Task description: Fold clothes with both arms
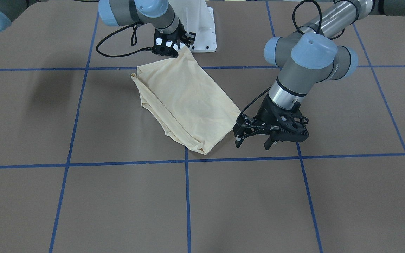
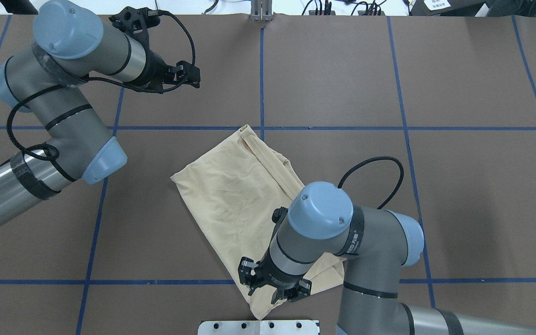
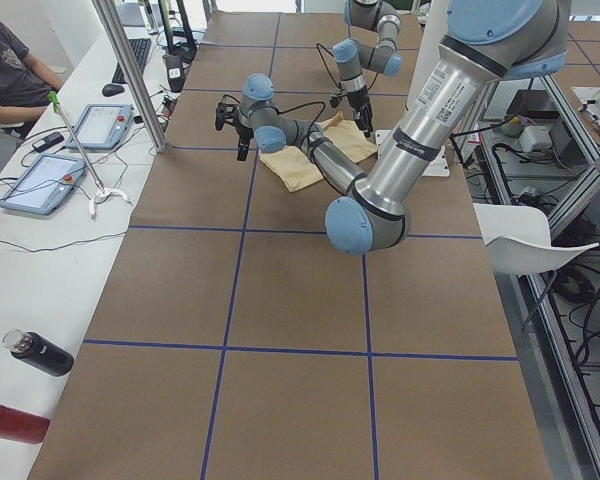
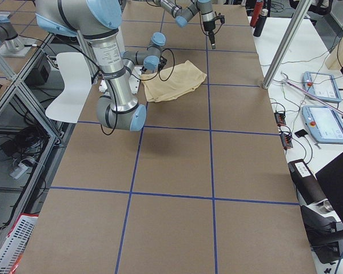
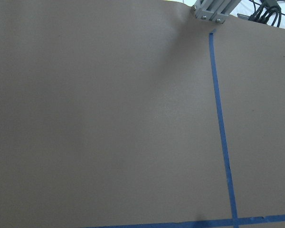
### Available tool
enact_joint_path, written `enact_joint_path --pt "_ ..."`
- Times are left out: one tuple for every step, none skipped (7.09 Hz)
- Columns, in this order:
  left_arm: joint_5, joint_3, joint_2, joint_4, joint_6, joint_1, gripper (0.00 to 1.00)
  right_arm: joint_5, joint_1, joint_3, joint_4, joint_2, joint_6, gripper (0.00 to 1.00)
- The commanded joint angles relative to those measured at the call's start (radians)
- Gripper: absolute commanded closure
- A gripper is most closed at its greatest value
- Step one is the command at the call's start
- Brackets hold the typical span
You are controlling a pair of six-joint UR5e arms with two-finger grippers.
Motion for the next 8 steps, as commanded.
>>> enact_joint_path --pt "0.0 -0.03 0.056 0.003 -0.004 0.045 0.0 -0.094 0.146 0.016 0.002 -0.001 -0.031 0.0" --pt "0.017 -0.03 0.091 0.001 -0.006 0.091 0.01 -0.174 0.188 0.019 0.029 0.002 -0.066 0.0" --pt "0.046 -0.03 0.116 0.001 -0.009 0.136 0.06 -0.179 0.233 0.018 0.04 0.002 -0.092 0.0" --pt "0.045 -0.033 0.13 0.001 -0.014 0.156 0.1 -0.179 0.26 0.018 0.045 0.003 -0.109 0.0" --pt "0.046 -0.033 0.131 0.003 -0.014 0.179 0.11 -0.179 0.264 0.018 0.045 0.003 -0.109 0.0" --pt "0.046 -0.035 0.154 0.003 -0.014 0.196 0.12 -0.179 0.264 0.018 0.045 0.0 -0.109 0.0" --pt "0.046 -0.035 0.159 0.003 -0.014 0.208 0.15 -0.181 0.265 0.016 0.045 -0.001 -0.109 0.0" --pt "0.045 -0.035 0.161 0.004 -0.014 0.211 0.18 -0.181 0.267 0.016 0.045 0.002 -0.109 0.0"
